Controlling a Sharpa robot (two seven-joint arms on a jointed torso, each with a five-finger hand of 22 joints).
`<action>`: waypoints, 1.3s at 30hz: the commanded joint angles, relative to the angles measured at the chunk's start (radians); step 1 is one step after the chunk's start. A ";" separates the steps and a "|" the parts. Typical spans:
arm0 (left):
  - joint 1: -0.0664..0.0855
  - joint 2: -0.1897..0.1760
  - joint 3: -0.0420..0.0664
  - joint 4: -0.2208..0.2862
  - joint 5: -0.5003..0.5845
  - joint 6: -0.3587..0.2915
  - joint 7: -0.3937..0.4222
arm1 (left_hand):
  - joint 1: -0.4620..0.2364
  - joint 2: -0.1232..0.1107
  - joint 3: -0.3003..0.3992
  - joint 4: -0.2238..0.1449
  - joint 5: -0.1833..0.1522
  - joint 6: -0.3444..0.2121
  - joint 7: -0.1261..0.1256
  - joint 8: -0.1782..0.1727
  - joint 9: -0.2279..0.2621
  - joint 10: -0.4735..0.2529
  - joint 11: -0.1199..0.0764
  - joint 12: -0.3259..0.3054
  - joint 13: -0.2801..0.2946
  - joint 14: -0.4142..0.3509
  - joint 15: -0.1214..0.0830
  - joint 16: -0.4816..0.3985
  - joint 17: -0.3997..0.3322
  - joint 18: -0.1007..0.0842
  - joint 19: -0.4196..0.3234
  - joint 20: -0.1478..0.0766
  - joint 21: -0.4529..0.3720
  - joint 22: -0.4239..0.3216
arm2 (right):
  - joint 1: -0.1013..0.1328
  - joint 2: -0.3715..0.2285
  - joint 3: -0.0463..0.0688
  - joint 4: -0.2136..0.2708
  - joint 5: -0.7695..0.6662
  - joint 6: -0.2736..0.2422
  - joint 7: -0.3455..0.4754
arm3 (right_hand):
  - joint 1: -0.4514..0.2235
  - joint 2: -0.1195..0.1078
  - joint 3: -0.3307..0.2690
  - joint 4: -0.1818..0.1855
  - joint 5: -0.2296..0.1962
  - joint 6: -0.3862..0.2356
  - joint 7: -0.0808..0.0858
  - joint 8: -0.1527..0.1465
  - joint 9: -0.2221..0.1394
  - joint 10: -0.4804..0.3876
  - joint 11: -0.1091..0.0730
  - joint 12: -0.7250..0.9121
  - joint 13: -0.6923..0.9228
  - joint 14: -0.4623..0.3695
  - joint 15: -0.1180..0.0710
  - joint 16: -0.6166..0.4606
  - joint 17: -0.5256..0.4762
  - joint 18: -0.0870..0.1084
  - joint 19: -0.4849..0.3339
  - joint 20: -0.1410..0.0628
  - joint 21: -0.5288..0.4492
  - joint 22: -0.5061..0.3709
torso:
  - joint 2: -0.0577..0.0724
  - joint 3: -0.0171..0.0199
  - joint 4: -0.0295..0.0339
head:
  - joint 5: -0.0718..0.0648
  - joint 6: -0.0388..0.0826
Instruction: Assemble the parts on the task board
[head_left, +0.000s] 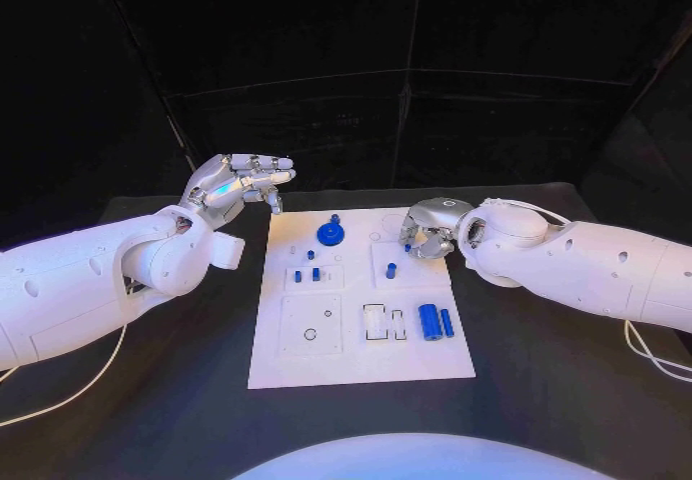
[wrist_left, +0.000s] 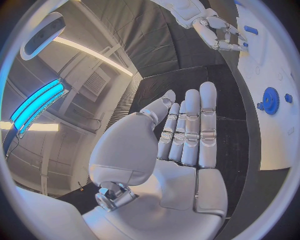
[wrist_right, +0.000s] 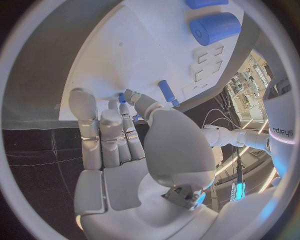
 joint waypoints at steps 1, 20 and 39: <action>0.001 0.002 0.000 0.000 0.005 0.010 0.012 | -0.005 0.006 0.001 0.004 0.005 0.001 0.006 0.002 -0.001 -0.002 -0.002 0.004 0.000 -0.007 0.001 0.002 -0.001 0.014 -0.001 0.003 -0.004 -0.002 | -0.002 0.007 0.000 -0.013 0.004 -0.013 0.015 | 0.020 0.011 0.020 -0.001 -0.012 0.012 0.001 0.002 0.003 0.008 -0.004 0.011 0.001 0.023 0.004 0.023 0.017 -0.002 -0.007 -0.001 0.024 0.025 | 0.001 -0.0001 -0.0003 | -0.005 -0.004; 0.001 0.008 0.000 -0.004 0.005 0.019 -0.011 | 0.001 0.008 0.001 0.003 0.005 0.003 0.006 0.003 -0.001 -0.002 -0.002 0.006 0.000 -0.007 0.001 0.004 -0.003 0.014 0.002 0.003 -0.006 -0.005 | -0.015 0.029 0.000 -0.044 -0.004 0.008 0.002 | 0.046 0.041 0.096 -0.017 -0.045 0.068 -0.016 0.017 0.009 0.065 -0.023 0.049 0.006 0.031 -0.008 0.115 0.094 -0.012 -0.005 -0.004 0.132 0.151 | 0.000 0.0002 -0.0003 | -0.006 -0.015; 0.001 0.012 0.000 -0.006 0.005 0.022 -0.017 | 0.004 0.009 0.001 0.003 0.005 0.005 0.005 0.004 -0.001 -0.002 -0.003 0.007 0.000 -0.006 0.000 0.006 -0.003 0.015 0.005 0.002 -0.008 -0.007 | -0.016 0.027 0.000 -0.038 -0.050 -0.050 -0.023 | 0.061 0.046 0.125 -0.035 -0.049 0.096 -0.023 0.026 0.012 0.097 -0.032 0.072 0.014 0.033 -0.014 0.152 0.124 -0.018 -0.007 -0.010 0.179 0.205 | 0.000 0.0001 -0.0003 | -0.006 -0.021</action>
